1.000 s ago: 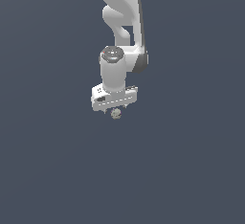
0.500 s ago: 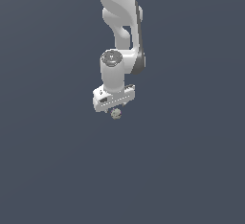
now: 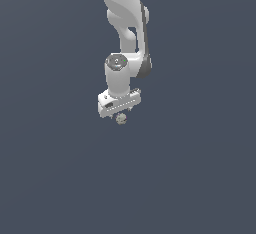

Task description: Pick up the object and move it to a goal position.

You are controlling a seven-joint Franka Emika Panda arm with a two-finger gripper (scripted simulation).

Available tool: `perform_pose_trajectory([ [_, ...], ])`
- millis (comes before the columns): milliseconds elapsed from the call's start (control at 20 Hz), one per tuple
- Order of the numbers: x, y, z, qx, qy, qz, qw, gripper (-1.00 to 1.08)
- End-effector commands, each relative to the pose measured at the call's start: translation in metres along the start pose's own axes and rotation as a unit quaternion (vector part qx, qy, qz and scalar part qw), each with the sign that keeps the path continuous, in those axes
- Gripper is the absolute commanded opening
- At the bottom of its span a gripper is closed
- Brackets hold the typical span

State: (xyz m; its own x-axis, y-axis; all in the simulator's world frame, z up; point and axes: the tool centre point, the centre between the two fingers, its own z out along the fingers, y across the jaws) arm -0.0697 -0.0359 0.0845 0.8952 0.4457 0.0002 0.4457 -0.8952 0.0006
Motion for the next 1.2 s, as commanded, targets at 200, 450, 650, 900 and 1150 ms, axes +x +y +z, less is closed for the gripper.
perform_pose_trajectory([
  [200, -0.001, -0.001, 0.024, 0.0, 0.0, -0.001, 1.0, 1.0],
  [450, -0.001, -0.001, 0.044, 0.0, 0.0, -0.002, 1.0, 1.0],
  [650, -0.001, -0.001, 0.048, 0.0, 0.0, -0.002, 1.0, 1.0],
  [900, -0.001, -0.001, 0.048, 0.0, 0.0, -0.002, 1.0, -1.0],
  [1150, -0.001, -0.001, 0.048, 0.0, 0.0, -0.002, 1.0, -1.0],
])
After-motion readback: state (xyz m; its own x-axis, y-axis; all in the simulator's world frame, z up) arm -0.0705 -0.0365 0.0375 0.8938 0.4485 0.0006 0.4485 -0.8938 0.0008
